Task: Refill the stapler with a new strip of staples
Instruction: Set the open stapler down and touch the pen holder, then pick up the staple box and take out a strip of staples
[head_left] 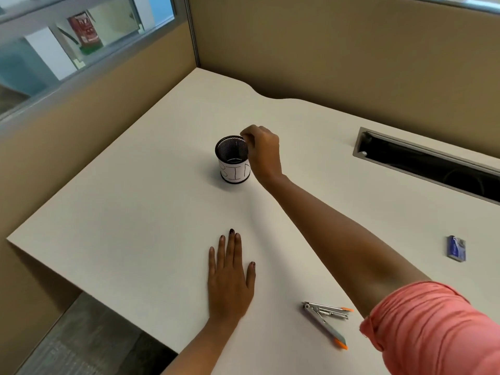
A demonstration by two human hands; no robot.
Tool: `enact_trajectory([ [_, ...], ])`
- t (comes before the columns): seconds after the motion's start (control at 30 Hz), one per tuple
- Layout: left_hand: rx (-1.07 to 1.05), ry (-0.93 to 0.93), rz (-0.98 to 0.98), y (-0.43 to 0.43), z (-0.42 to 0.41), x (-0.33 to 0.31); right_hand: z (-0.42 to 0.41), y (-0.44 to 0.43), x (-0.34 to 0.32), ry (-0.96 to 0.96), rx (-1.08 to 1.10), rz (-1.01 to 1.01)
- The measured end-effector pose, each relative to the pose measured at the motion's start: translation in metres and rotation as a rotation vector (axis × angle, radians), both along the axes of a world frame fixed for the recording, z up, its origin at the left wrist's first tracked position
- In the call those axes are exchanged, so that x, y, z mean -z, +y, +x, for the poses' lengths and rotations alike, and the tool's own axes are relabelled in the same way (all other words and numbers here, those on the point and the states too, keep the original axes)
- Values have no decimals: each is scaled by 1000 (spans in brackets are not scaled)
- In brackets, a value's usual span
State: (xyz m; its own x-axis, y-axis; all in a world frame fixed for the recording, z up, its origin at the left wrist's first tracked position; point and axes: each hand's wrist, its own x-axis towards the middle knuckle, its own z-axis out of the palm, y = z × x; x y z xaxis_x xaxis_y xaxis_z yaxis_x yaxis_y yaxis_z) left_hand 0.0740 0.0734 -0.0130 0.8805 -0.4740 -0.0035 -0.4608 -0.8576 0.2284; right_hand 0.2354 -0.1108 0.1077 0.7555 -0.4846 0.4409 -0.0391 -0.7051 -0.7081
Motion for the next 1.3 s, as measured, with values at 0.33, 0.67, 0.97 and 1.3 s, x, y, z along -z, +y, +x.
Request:
enact_trajectory([
  [0.33, 20, -6, 22, 0, 0, 1, -111, -57, 23, -91, 210, -15],
  [0.67, 42, -46, 17, -2, 0, 7, -249, -106, 57, -12, 549, 12],
  [0.97, 156, -59, -69, -30, -22, 7, -341, -156, 78, 130, 816, 50],
  [1.3, 326, 45, -304, -74, -50, -4, -367, -206, 85, 393, 891, 200],
])
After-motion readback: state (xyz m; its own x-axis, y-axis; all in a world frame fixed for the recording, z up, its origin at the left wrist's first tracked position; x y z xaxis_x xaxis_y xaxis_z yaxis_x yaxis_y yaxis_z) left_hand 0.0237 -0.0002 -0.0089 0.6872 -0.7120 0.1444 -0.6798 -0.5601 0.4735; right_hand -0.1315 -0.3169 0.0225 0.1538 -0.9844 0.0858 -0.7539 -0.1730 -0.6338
